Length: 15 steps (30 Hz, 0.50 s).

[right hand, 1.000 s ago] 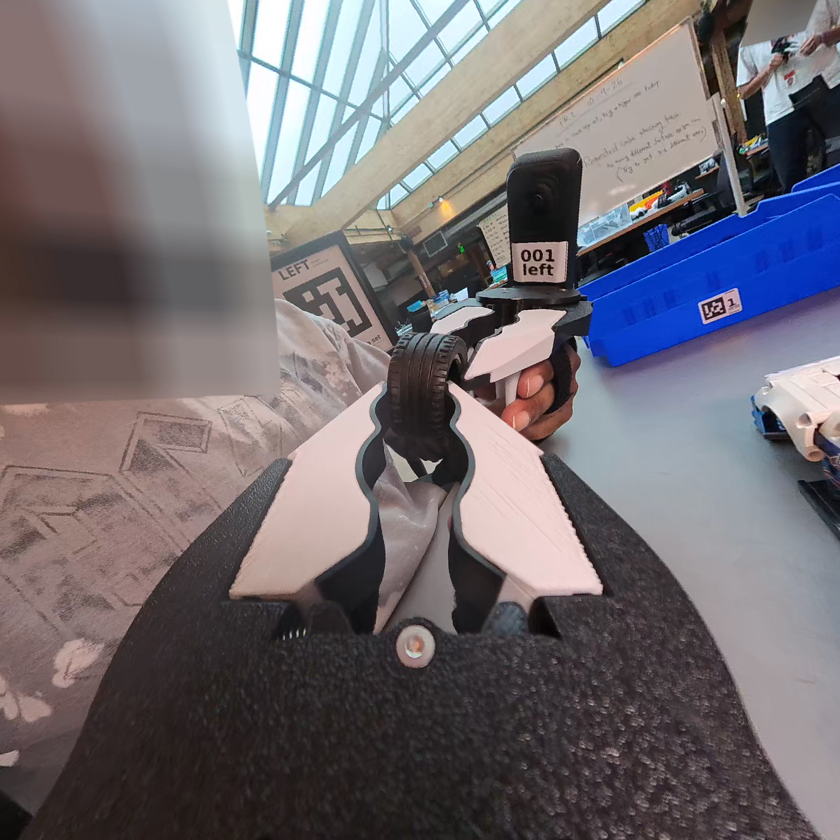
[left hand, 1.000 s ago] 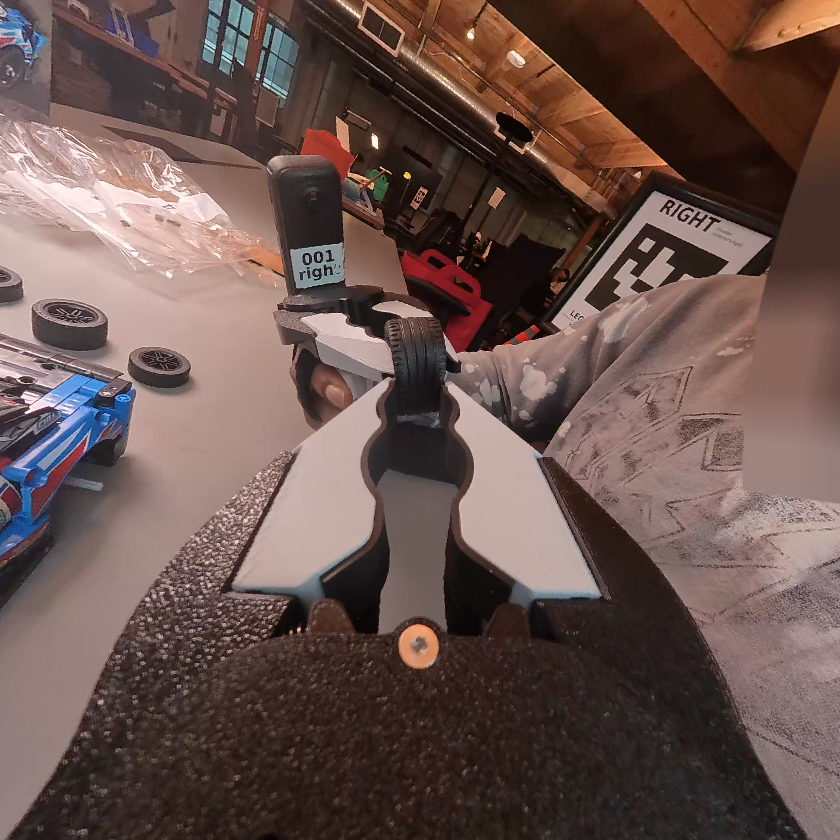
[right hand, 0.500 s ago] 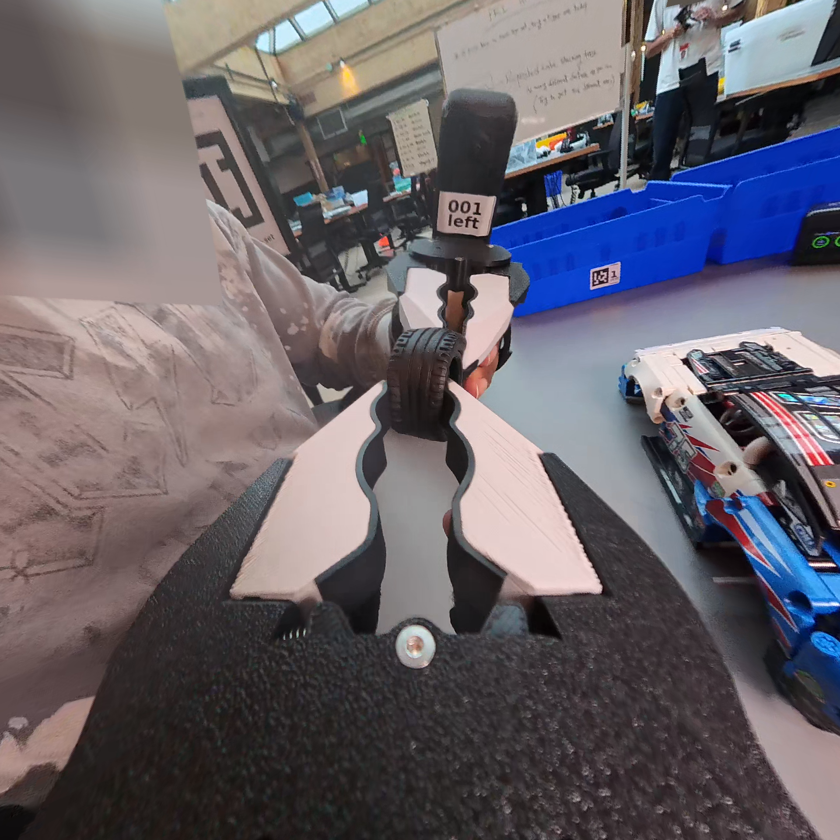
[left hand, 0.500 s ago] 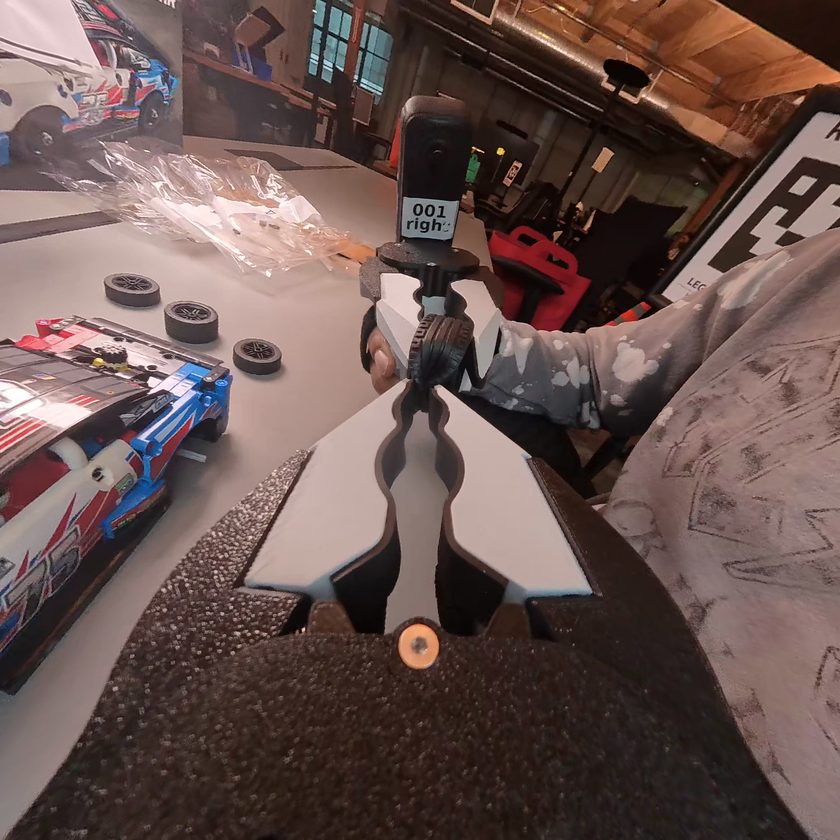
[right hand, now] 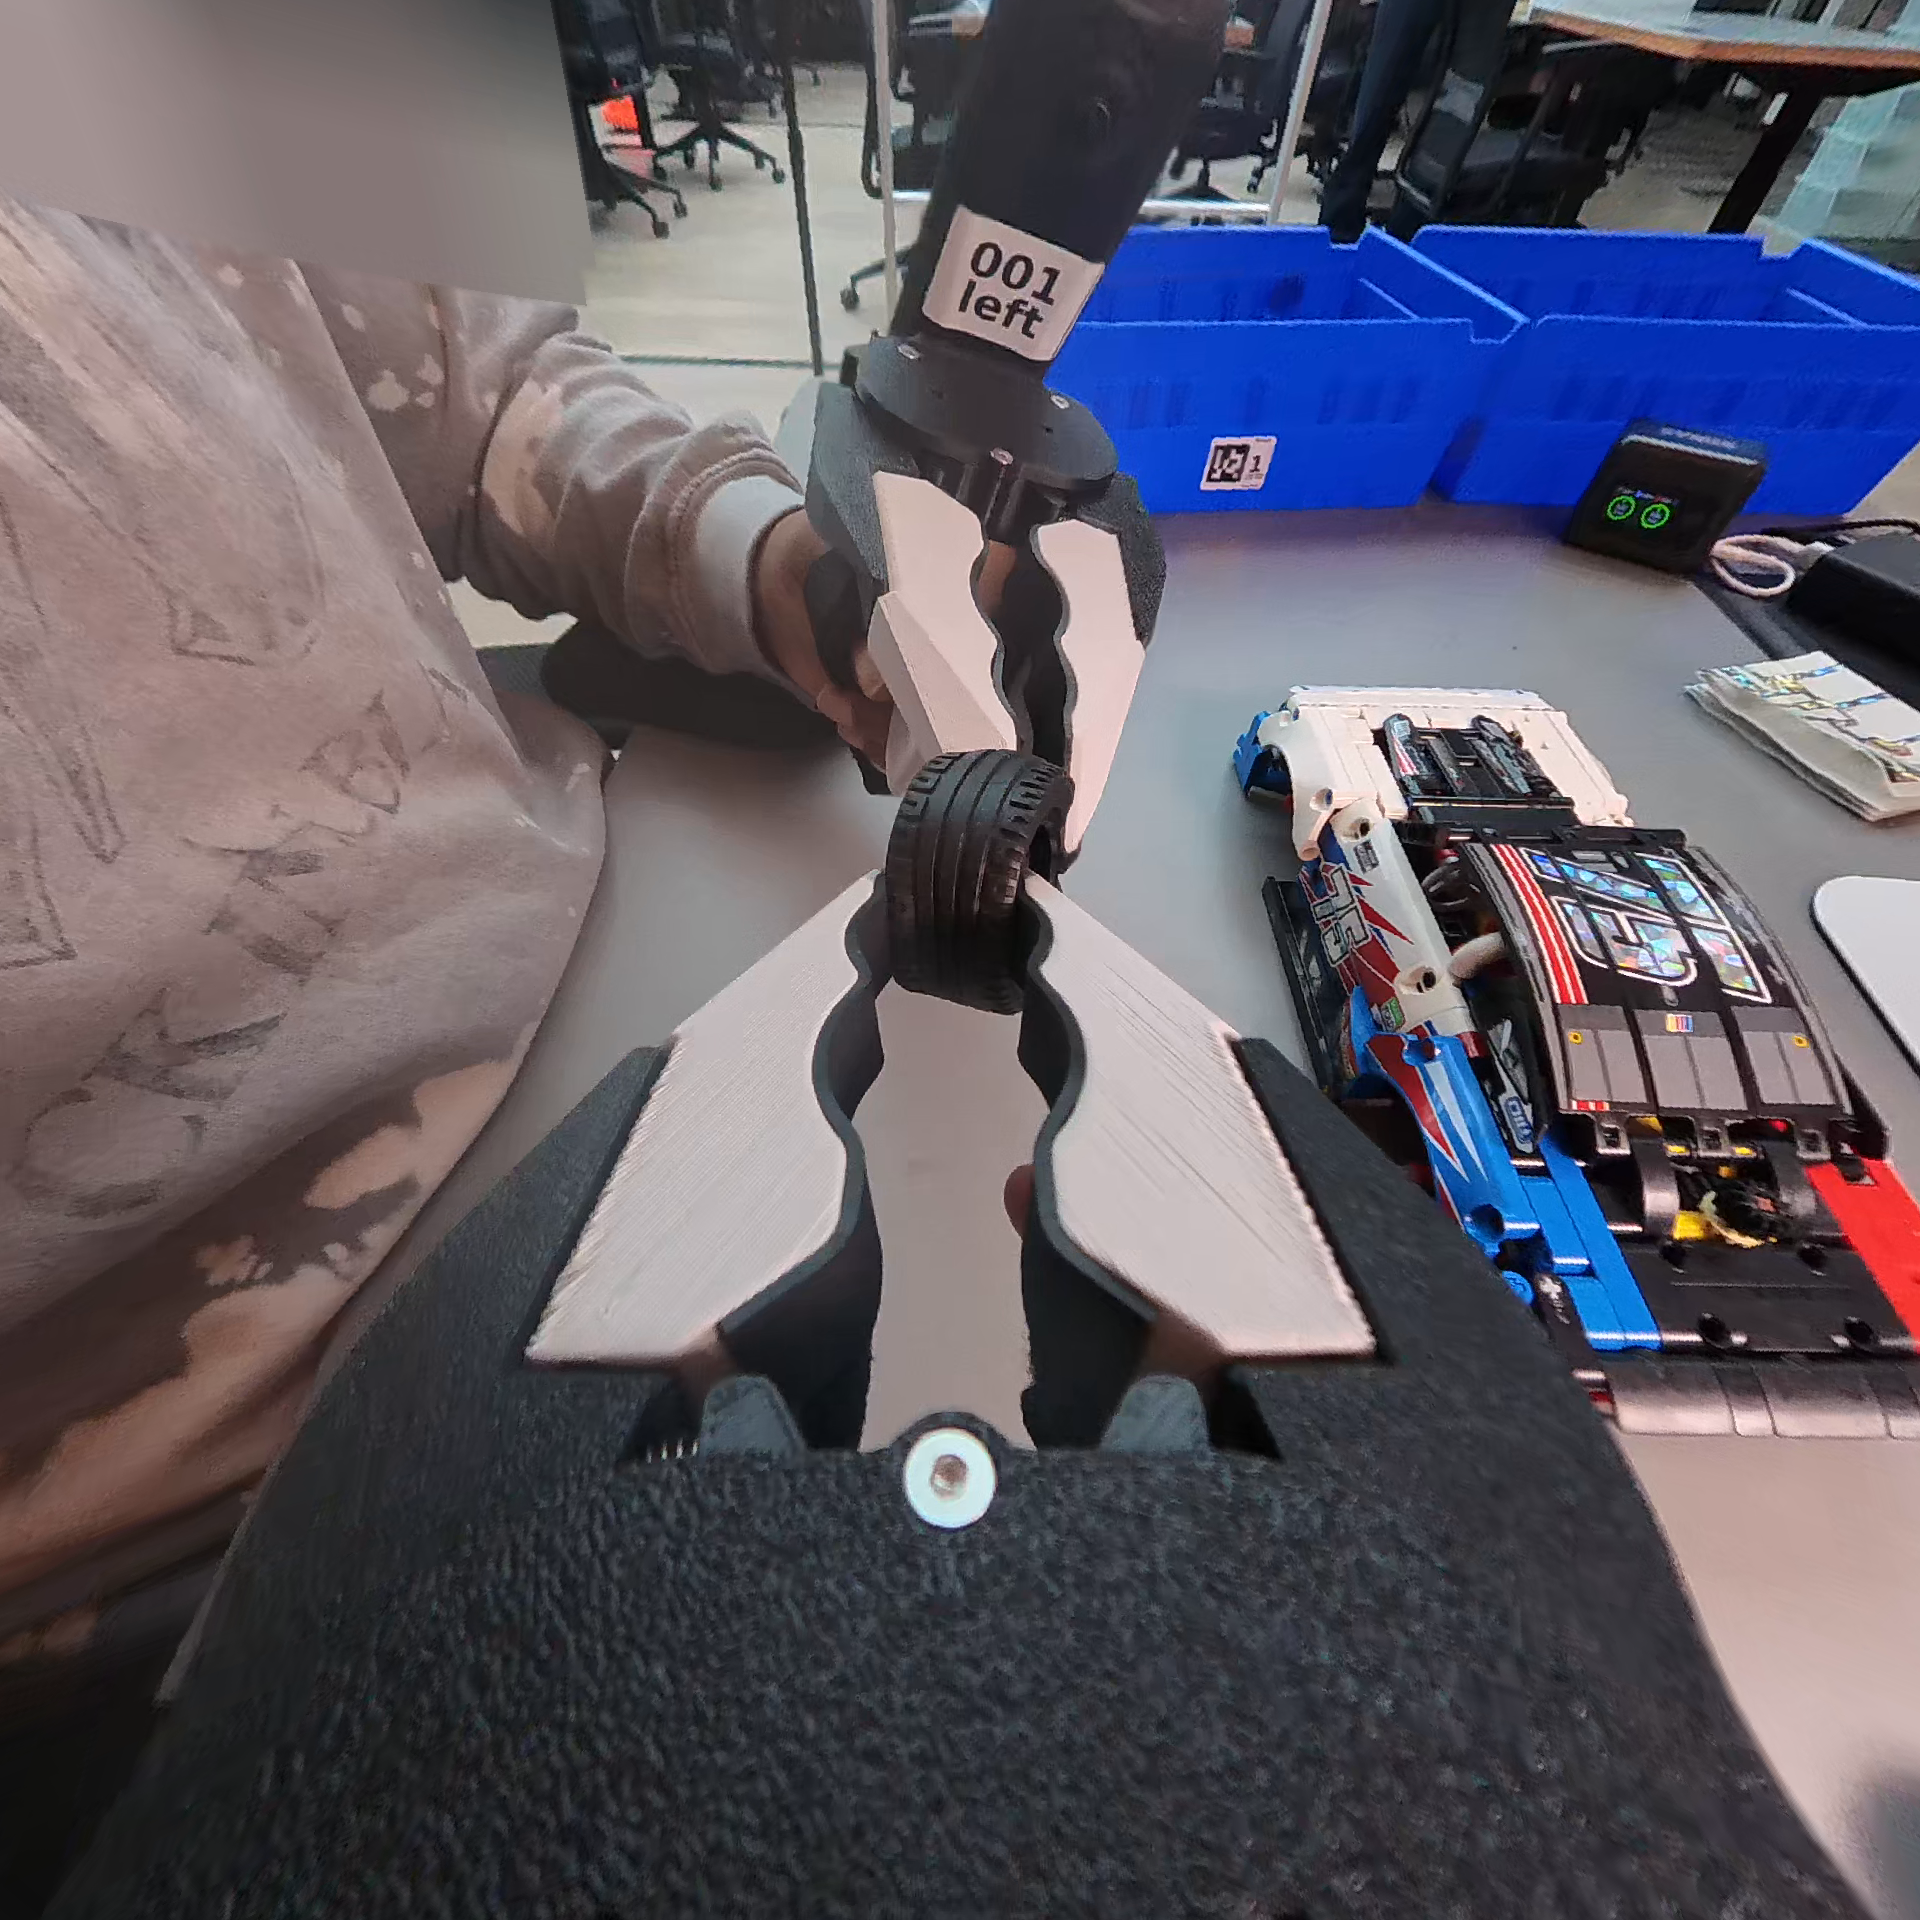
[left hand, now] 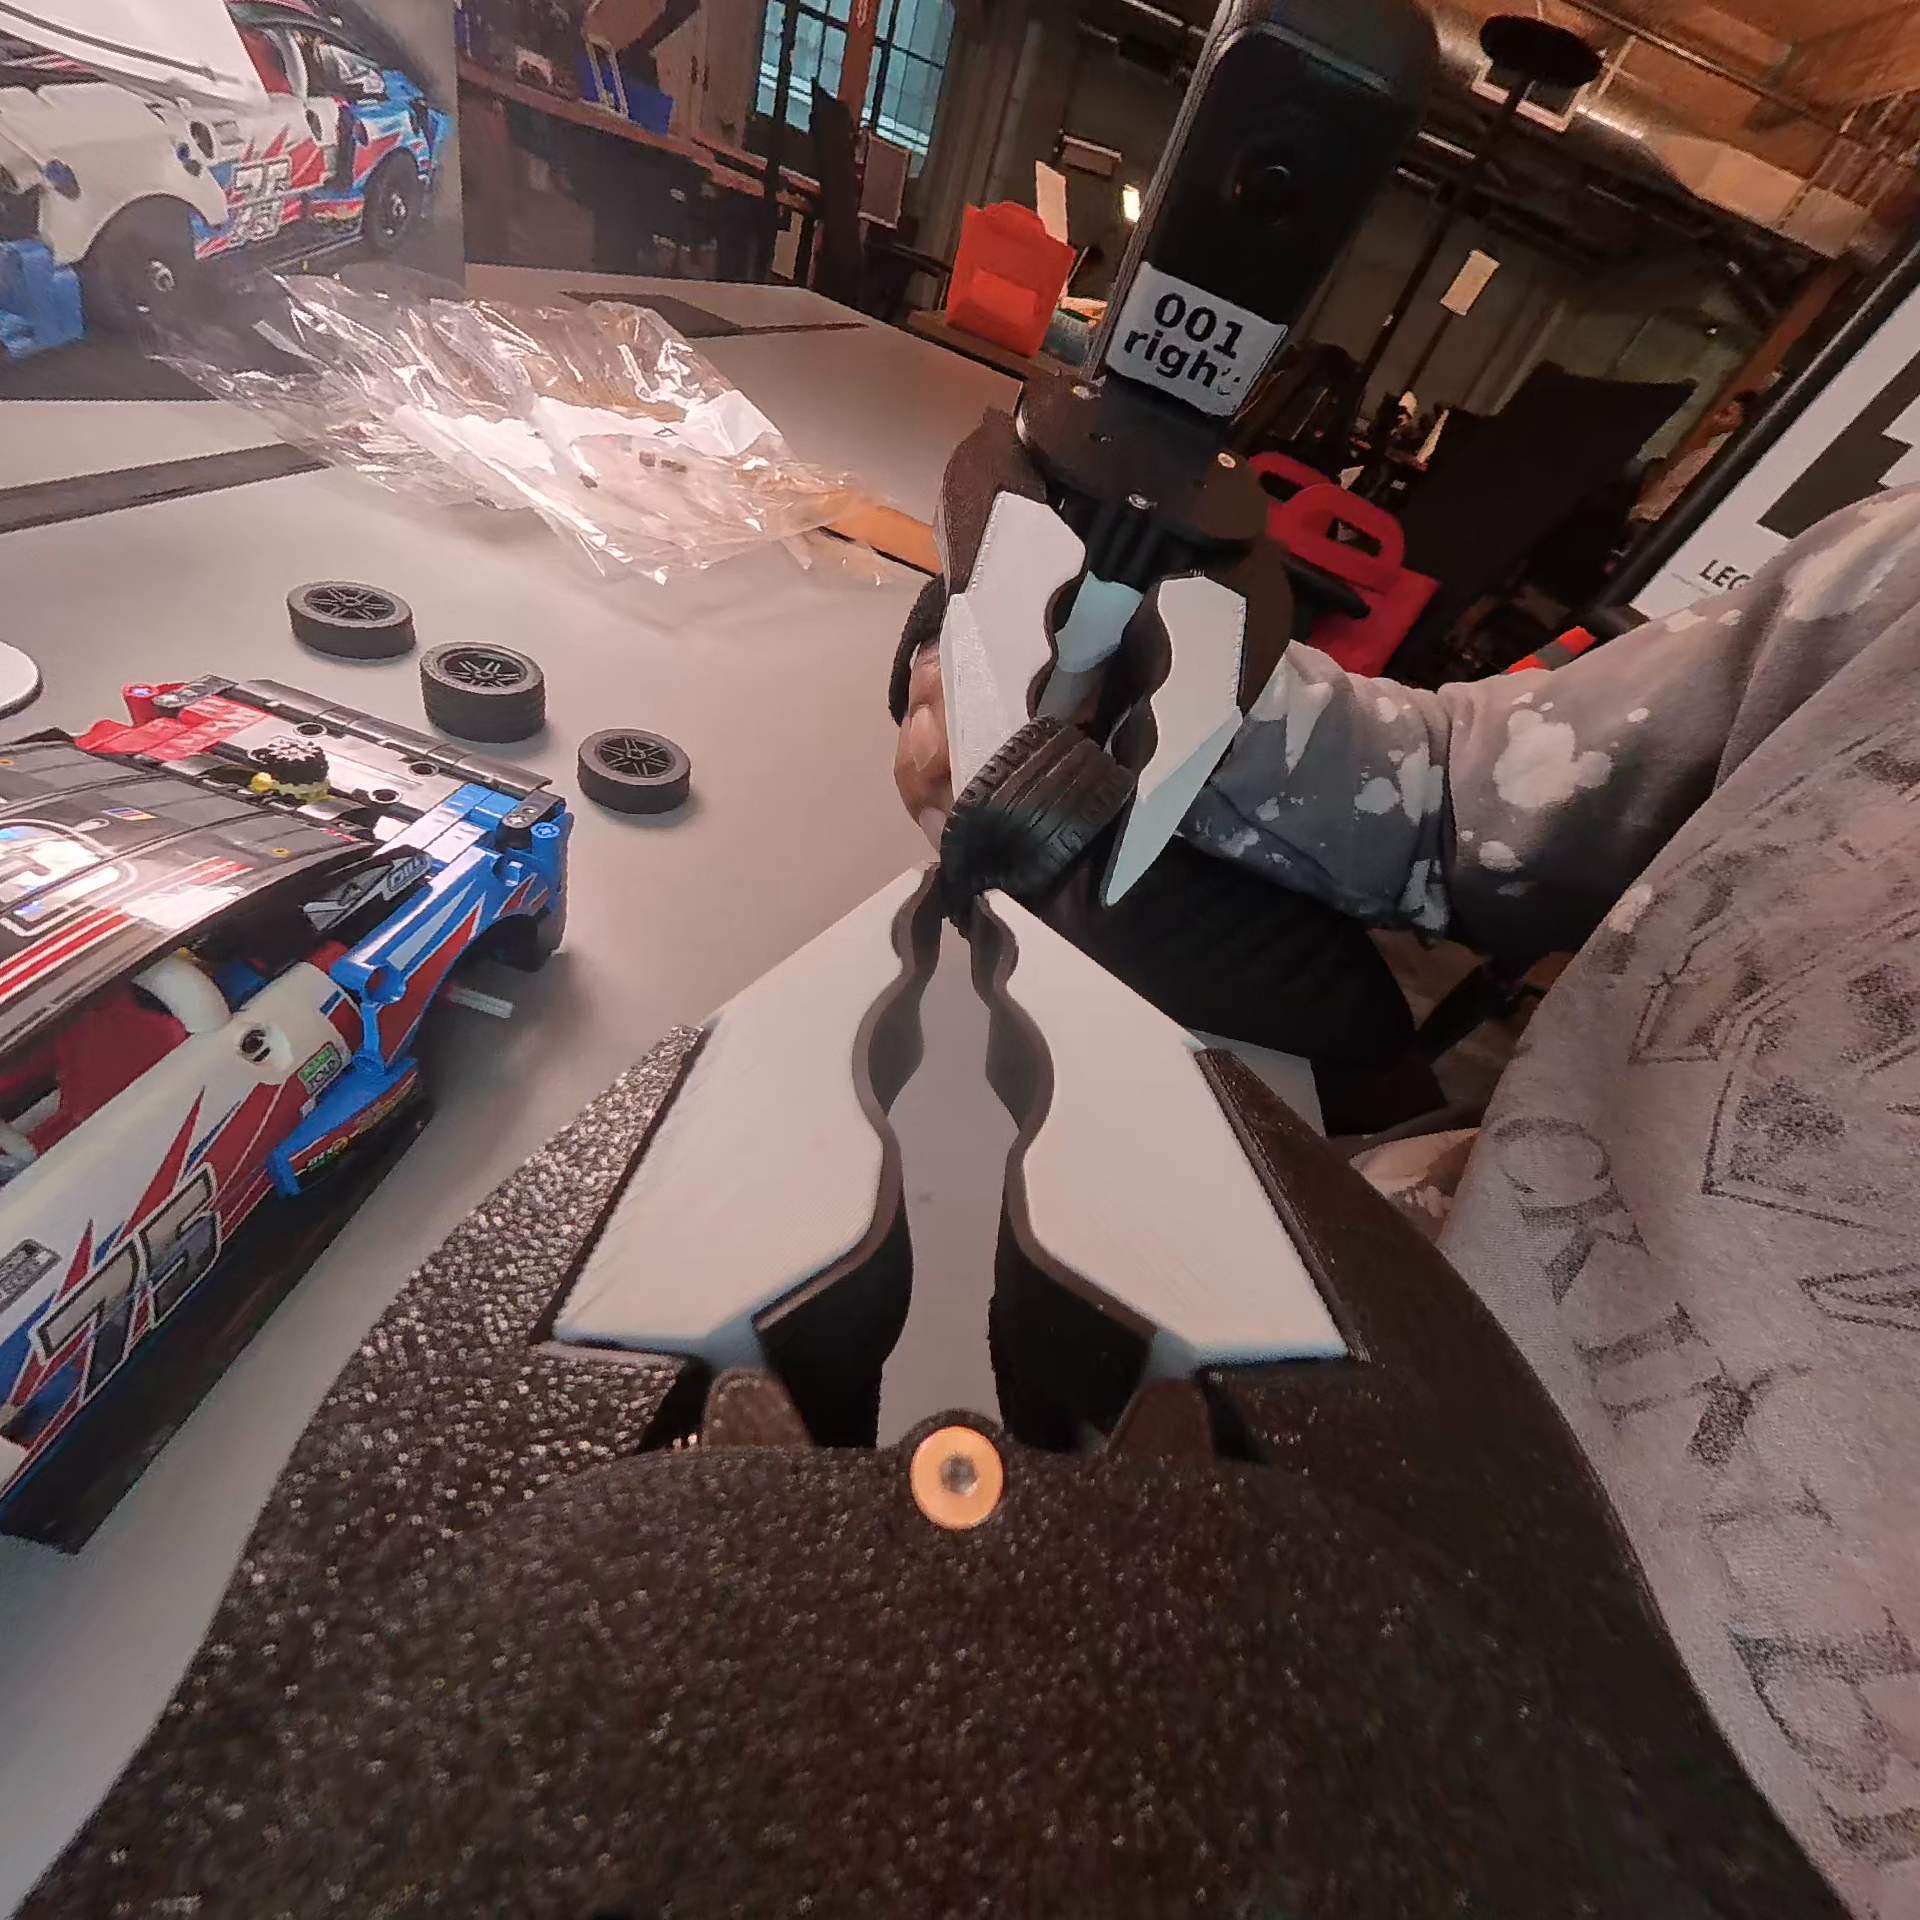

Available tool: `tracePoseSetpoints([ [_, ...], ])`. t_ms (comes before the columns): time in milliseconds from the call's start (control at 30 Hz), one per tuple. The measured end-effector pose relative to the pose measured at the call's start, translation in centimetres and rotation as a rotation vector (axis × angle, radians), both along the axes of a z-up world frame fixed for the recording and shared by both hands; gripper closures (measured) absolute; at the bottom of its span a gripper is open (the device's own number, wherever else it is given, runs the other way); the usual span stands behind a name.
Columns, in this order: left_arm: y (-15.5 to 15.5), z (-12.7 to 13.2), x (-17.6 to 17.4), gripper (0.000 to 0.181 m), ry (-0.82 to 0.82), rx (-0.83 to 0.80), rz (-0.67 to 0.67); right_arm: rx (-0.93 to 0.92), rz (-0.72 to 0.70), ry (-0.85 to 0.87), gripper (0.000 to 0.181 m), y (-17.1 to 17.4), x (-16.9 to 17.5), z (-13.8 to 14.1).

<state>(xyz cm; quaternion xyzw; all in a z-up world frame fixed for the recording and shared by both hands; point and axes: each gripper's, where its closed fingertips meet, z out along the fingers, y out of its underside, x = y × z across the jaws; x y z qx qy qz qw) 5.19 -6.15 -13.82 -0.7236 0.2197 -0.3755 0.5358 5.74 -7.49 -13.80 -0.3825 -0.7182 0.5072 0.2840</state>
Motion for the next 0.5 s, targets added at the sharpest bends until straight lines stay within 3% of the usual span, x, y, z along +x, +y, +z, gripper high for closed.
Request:
tracePoseSetpoints([
  [167, -1.2, 0.1, 0.6, 0.181, 0.067, 0.093, -0.005, 0.130, 0.041, -0.019, 0.162, -1.1, 0.6, -0.1],
  [367, -4.0, 2.2, 1.5, 0.178, 0.339, 0.469, -0.019, 0.469, 0.067, 0.207, 0.161, -3.6, 1.5, 1.8],
  [500, -4.8, 2.3, 1.7, 0.178, 0.451, 0.568, -0.021, 0.610, 0.049, 0.272, 0.159, -4.3, 1.7, 1.8],
])
